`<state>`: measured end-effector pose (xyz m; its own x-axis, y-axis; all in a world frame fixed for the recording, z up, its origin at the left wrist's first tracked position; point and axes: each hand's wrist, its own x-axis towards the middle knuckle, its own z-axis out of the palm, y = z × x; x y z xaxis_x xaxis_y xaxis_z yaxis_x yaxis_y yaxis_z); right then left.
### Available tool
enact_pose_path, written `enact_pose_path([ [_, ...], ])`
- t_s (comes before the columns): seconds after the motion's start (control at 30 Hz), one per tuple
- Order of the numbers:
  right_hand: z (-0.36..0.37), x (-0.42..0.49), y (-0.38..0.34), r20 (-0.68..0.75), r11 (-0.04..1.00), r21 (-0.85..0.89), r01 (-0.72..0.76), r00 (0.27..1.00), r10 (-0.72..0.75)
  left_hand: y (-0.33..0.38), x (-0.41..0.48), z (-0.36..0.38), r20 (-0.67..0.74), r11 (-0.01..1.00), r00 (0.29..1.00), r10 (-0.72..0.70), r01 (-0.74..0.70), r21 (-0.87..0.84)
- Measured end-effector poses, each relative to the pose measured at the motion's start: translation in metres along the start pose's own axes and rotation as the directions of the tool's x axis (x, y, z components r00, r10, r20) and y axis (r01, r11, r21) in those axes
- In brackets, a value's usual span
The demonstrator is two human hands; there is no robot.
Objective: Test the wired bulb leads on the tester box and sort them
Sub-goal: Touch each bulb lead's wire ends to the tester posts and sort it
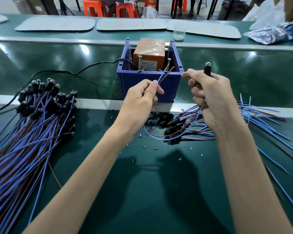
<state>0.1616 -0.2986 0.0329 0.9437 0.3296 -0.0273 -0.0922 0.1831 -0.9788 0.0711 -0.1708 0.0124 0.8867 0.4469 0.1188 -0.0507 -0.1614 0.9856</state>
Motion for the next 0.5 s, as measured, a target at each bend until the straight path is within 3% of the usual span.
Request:
enact_pose_path([
  [0.3, 0.018, -0.004, 0.007, 0.0, 0.997, 0.076, 0.021, 1.0, -0.021, 0.002, 0.002, 0.003, -0.056, 0.967, 0.998, -0.035, 0.019, -0.256],
  [0.5, 0.012, -0.001, 0.004, -0.019, 0.996, -0.052, -0.074, 0.997, 0.073, 0.003, 0.005, 0.003, -0.107, 0.925, 0.987, -0.121, 0.073, -0.373],
])
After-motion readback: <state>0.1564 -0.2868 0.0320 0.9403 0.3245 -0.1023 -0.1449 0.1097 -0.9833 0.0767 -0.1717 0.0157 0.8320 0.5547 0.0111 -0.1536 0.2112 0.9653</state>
